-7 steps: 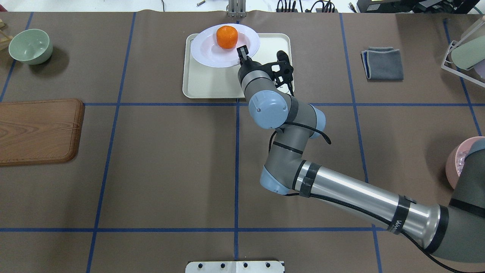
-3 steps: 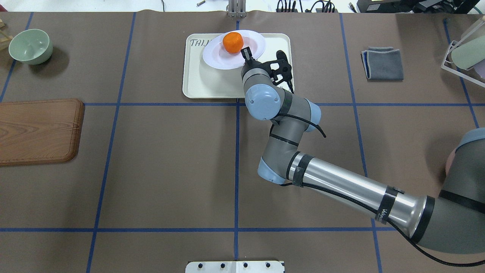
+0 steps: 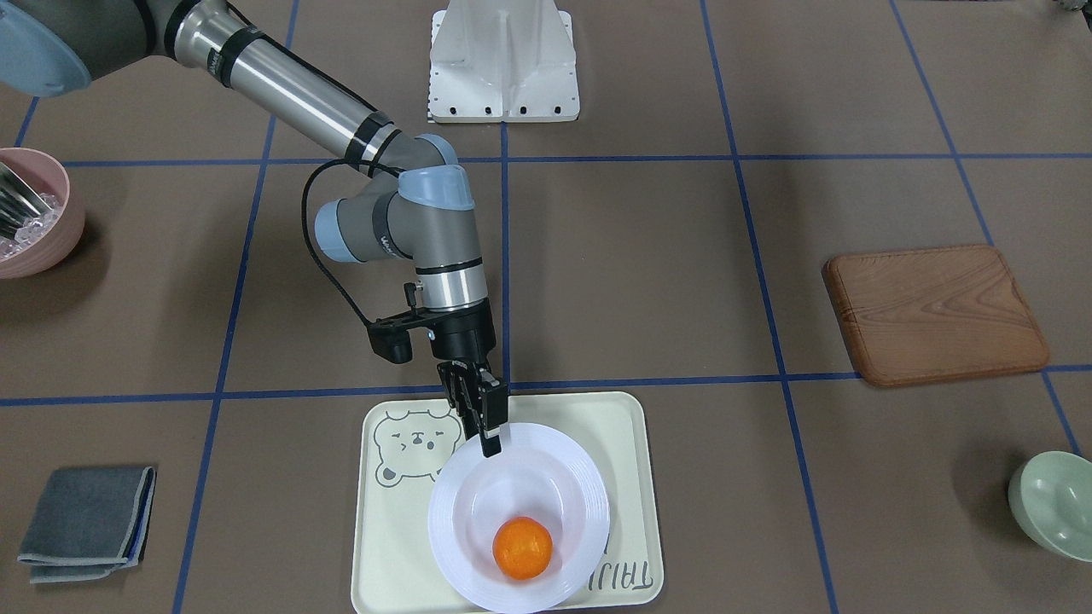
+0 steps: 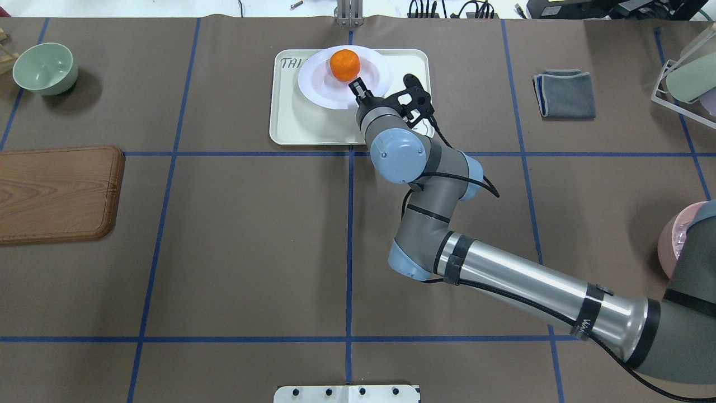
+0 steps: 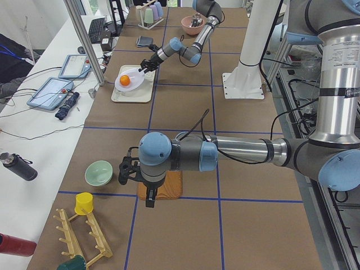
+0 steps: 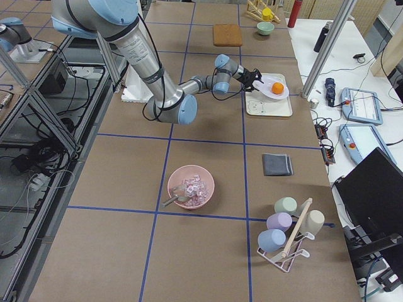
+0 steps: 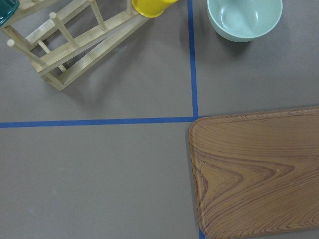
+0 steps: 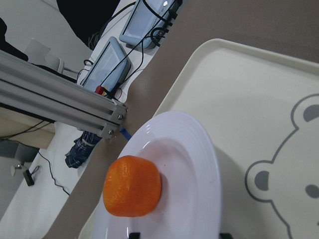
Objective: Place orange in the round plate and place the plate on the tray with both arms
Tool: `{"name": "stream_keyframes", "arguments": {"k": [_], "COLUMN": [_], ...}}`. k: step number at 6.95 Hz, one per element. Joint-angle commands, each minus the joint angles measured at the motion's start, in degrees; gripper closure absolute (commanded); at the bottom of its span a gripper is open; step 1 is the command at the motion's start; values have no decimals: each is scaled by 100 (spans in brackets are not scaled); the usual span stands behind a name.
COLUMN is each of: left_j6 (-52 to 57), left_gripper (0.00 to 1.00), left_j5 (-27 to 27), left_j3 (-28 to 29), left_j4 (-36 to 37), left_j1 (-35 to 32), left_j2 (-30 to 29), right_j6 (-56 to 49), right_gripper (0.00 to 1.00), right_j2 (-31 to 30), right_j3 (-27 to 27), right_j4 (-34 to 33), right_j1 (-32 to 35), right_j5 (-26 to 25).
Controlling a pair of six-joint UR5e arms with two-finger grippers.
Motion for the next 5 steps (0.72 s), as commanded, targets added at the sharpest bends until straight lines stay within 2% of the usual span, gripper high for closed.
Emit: {"name": "stream_keyframes", "arguments": {"k": [1, 3, 5], "left_j6": [0, -436, -816], "left_gripper": [2, 2, 2], "left_j5": [-3, -3, -12], "left_j3": [9, -8, -26], "left_j4": [3, 21, -14], "left_j1": [4, 4, 22], "left_j2": [22, 31, 14], "right_j6": [-1718, -4042, -6259], "right_gripper": [0, 0, 0], "right_j2": [-520, -871, -1783], "right_j3": [790, 1616, 2197], "right_j4": [-686, -2284, -2468], "right_j1": [394, 1175, 2543], "right_j5": [1309, 2793, 4654]}}
